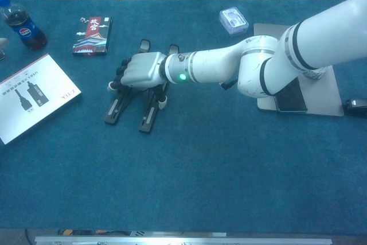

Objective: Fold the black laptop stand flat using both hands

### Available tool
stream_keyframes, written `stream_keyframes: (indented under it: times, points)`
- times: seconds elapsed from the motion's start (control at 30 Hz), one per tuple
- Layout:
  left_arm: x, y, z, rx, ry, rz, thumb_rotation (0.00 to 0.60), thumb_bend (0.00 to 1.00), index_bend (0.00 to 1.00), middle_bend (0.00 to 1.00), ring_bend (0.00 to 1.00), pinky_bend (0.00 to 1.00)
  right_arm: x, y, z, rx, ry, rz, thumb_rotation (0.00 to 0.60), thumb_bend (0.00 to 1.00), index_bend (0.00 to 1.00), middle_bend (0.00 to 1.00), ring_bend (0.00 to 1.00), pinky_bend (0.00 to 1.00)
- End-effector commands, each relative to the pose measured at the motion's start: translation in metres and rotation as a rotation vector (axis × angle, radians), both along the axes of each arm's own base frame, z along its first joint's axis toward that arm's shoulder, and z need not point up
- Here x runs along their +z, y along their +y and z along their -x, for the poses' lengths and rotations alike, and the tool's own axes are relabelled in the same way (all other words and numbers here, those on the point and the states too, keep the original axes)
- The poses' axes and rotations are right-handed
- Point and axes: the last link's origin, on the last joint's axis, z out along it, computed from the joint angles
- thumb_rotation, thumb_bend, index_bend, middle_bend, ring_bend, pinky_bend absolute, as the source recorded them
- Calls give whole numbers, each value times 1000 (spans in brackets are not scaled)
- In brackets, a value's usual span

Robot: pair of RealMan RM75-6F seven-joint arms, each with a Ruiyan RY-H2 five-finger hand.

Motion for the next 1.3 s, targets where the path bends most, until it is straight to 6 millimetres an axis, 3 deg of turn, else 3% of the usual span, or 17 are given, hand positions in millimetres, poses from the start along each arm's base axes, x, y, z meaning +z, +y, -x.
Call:
stream_keyframes:
  times: [0.03, 0.27, 0.53, 1.0, 1.2, 1.3]
  points:
    - [0, 0, 0, -1, -2, 1, 371, 201, 0, 0, 0, 0, 1, -1, 0, -1, -6, 3, 600, 0, 0, 269, 25, 6]
    - [-2, -1, -1, -5, -5, 8, 371, 201, 0, 0, 0, 0, 0, 1, 2, -10, -11, -4, 600, 0, 0, 330, 35, 6]
    - [-3, -2, 0, -4, -9, 11, 368, 201, 0, 0, 0, 0, 2, 3, 3, -18, -29, -14, 600, 66, 0, 413, 78, 21]
    - [-4, -3, -2, -11, -16, 18, 369, 201, 0, 0, 0, 0, 7, 6, 5, -19, -77, -25, 600, 119, 0, 590, 219, 81]
    - [-4, -4, -3, -11, -21, 23, 370, 201, 0, 0, 0, 0, 9, 7, 6, -16, -84, -29, 600, 120, 0, 594, 231, 82]
    - [-4, -4, -4, -15, -20, 24, 368, 201, 0, 0, 0, 0, 11, 9, 7, -14, -81, -37, 600, 120, 0, 470, 178, 82]
